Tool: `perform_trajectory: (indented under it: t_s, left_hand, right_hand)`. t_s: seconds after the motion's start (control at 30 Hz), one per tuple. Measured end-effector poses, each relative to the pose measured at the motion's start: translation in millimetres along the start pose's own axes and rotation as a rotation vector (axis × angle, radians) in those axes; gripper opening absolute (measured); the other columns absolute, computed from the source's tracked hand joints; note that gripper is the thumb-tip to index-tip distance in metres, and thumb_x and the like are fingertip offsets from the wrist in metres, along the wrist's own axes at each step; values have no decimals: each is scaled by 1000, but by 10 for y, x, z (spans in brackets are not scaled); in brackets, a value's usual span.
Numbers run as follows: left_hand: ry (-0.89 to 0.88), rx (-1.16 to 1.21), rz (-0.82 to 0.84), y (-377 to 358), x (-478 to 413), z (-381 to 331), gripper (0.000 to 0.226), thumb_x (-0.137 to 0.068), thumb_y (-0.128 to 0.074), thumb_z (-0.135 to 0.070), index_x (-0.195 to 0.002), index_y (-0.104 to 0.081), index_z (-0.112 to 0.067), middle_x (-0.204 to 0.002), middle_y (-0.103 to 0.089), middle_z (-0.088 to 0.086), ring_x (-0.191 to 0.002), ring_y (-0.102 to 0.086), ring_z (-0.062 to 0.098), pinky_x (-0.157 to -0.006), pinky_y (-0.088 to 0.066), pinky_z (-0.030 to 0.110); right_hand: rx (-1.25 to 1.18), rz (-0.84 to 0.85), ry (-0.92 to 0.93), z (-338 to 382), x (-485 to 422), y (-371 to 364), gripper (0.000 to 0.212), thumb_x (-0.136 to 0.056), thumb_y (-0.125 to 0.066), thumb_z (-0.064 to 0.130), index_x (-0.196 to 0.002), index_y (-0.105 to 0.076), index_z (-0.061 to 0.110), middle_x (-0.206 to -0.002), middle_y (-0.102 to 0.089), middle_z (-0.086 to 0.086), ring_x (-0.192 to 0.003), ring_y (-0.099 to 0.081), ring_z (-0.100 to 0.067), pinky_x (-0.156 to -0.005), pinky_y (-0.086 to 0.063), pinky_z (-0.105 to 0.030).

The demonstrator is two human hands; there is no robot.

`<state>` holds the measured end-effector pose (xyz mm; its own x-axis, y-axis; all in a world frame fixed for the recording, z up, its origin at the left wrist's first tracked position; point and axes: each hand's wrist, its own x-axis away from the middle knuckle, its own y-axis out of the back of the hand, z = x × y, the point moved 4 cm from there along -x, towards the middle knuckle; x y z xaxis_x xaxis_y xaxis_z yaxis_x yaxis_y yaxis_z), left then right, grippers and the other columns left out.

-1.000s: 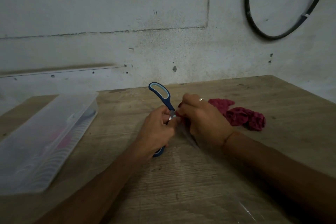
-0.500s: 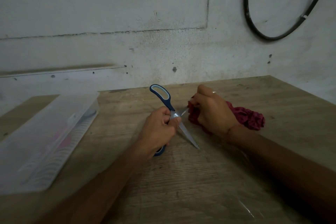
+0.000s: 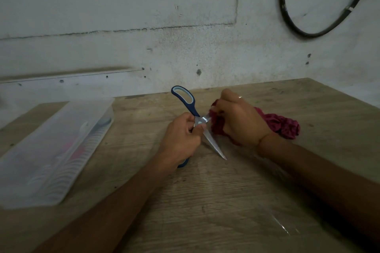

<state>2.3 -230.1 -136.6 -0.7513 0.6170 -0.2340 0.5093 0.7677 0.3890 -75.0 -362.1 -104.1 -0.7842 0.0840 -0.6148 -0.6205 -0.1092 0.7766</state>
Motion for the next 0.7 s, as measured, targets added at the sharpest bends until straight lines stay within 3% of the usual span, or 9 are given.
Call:
perform_trajectory:
  t_s: [0.07, 0.13, 0.3, 0.43, 0.57, 0.7]
  left_hand:
    - [10, -4, -9, -1, -4, 19, 6, -98, -60, -21, -95, -60, -15, -70, -68, -1, -46, -50, -1, -44, -37, 18]
    - [1, -43, -26, 0, -14, 27, 9, -98, -60, -23, -95, -60, -15, -75, -71, 5, -45, -48, 1, -44, -37, 20]
    - [-19, -57, -65, 7, -15, 34, 15, -99, -57, -29, -96, -63, -16, -70, -65, -5, -50, -50, 3, -49, -38, 22]
    - [-17, -2, -106, 15, 4, 42, 24, -102, -49, -35, -93, -64, -19, -64, -60, -8, -52, -51, 6, -54, -39, 27]
    - [-42, -35, -136, 0, -1, 17, 17, -98, -58, -31, -93, -66, -18, -64, -64, -11, -48, -52, 0, -48, -38, 21]
    - [-5, -41, -145, -7, -19, 46, 17, -95, -64, -31, -94, -67, -15, -78, -74, -1, -54, -56, 5, -47, -39, 22]
  right_hand:
    - [-17, -62, -97, -203, -50, 114, 15, -78, -67, -2, -91, -71, 6, -92, -51, -1, -78, -56, -20, -62, -44, -22]
    - [-82, -104, -65, -172, 52, 227, 16, -83, -64, -3, -92, -72, 7, -94, -56, -3, -81, -57, -17, -70, -48, -24]
    - [-155, 32, 98, 264, 309, 168, 22, -88, -54, 23, -96, -72, 12, -102, -61, -1, -87, -56, -9, -77, -50, -19]
    - [-145, 47, 148, 278, 280, 54, 18, -92, -58, 17, -103, -72, 13, -106, -61, -3, -91, -59, -13, -80, -50, -26]
    - [-102, 78, 176, 276, 303, 35, 26, -91, -52, 22, -99, -75, 12, -103, -64, -6, -89, -61, -17, -78, -51, -34]
    - [-70, 90, 202, 335, 318, 67, 36, -92, -45, 26, -101, -75, 9, -99, -66, -8, -86, -62, -22, -75, -54, -37]
